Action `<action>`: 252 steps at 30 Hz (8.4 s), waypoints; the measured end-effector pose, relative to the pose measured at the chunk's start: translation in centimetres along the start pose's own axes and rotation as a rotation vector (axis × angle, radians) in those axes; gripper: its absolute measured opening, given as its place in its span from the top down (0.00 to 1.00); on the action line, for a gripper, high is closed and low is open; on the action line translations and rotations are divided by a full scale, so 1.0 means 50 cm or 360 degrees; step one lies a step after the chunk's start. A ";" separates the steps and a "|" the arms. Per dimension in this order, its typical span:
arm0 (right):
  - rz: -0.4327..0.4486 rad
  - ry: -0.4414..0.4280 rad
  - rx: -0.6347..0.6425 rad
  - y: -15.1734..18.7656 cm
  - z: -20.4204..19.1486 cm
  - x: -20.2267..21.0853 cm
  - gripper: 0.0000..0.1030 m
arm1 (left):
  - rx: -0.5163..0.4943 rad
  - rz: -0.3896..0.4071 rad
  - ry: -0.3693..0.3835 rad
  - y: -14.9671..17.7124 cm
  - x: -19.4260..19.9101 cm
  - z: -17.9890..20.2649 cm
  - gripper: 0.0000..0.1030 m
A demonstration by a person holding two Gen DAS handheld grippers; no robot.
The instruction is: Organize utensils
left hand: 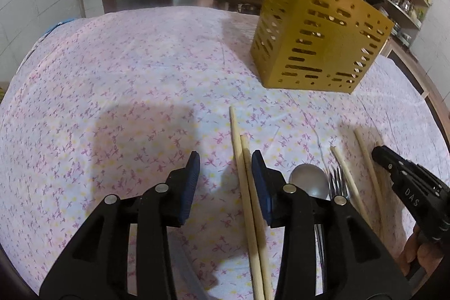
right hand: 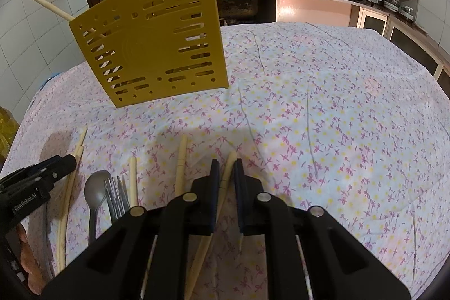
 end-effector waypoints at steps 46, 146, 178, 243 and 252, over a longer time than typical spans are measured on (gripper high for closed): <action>0.0811 0.0009 0.0065 -0.152 0.004 0.214 0.94 | -0.0022 0.0634 0.0121 -0.116 0.201 0.073 0.96; 0.0237 -0.0086 0.0200 -0.068 -0.034 0.036 0.32 | 0.0036 0.0261 -0.0101 -0.041 0.052 -0.017 0.05; -0.0025 -0.0072 0.0249 -0.010 -0.050 -0.016 0.55 | -0.0222 -0.0055 -0.0104 0.003 -0.034 0.035 0.19; 0.1052 -0.0052 -0.0059 -0.162 0.015 0.255 0.94 | -0.0073 0.0878 0.0082 -0.128 0.269 0.092 0.96; 0.1092 -0.0061 -0.0048 -0.155 0.019 0.265 0.94 | -0.0085 0.0887 0.0098 -0.122 0.274 0.091 0.96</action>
Point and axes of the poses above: each gripper's, at about its wrist camera, not at the fingertips, and x roughly against the way its jaws point, z to its right, y to its underside, the point moved 6 cm from there along -x, roughly the way its jaws point, and after that the axes turned 14 degrees about z, right-handed, at the moved point
